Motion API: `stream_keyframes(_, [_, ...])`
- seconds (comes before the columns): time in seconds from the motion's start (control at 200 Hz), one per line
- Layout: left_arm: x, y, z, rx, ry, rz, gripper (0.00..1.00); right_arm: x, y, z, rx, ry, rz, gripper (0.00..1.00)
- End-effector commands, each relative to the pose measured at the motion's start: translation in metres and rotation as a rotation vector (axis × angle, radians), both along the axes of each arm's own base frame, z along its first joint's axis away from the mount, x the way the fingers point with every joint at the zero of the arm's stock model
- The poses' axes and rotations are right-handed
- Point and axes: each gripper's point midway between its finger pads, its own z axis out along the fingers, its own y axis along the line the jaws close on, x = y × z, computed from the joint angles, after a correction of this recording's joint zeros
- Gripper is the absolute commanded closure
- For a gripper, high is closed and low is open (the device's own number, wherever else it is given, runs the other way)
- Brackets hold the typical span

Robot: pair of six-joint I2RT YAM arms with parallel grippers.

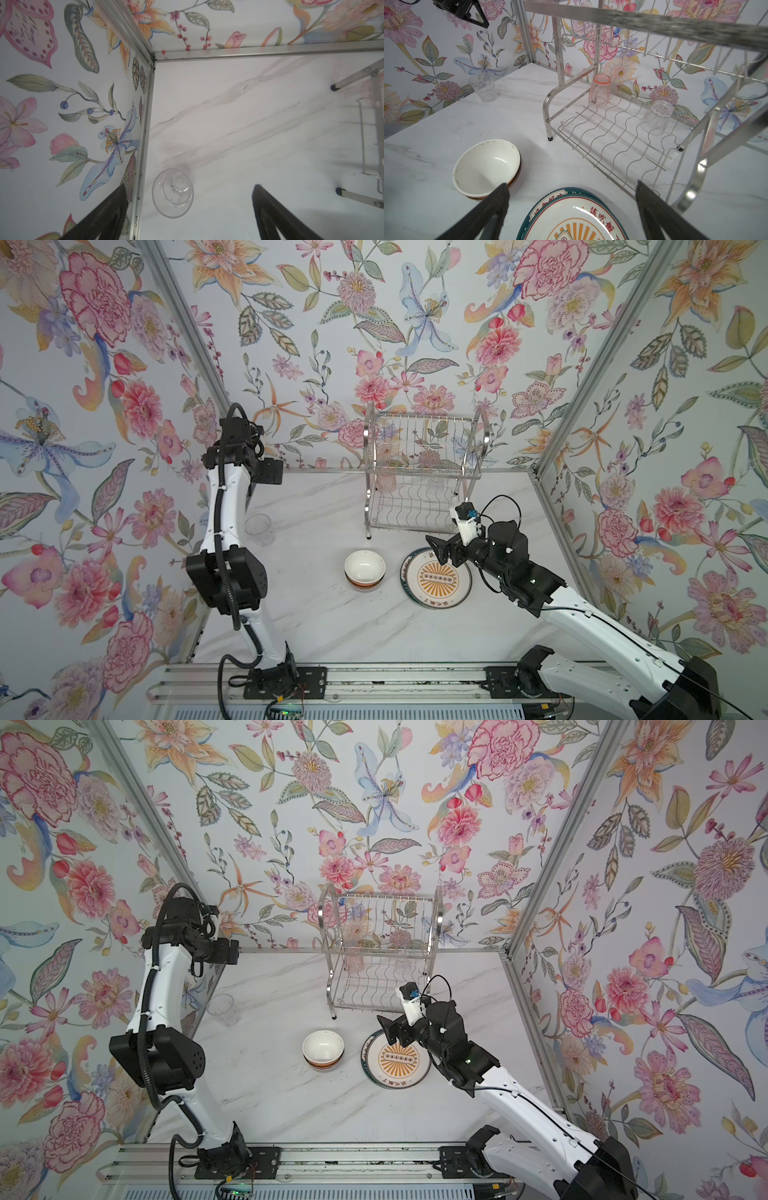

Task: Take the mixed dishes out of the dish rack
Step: 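Withdraw the left gripper toward the bowl while the right gripper reaches toward the rack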

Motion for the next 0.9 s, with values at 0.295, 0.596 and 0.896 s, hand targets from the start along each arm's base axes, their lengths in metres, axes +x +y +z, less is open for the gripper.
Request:
stream_keyframes(0.295, [-0.055, -0.120, 0.032, -0.095, -0.380, -0.430, 0.03, 0.004, 0.009, -0.024, 0.046, -0.122, 0.044, 0.04])
stream_keyframes(0.596, [-0.114, -0.157, 0.025, -0.156, -0.583, -0.629, 0.01, 0.029, 0.015, -0.038, 0.057, -0.145, 0.053, 0.02])
stream_keyframes(0.896, [-0.135, -0.179, 0.001, -0.161, -0.589, -0.699, 0.01, 0.051, 0.030, -0.047, 0.025, -0.175, 0.079, 0.01])
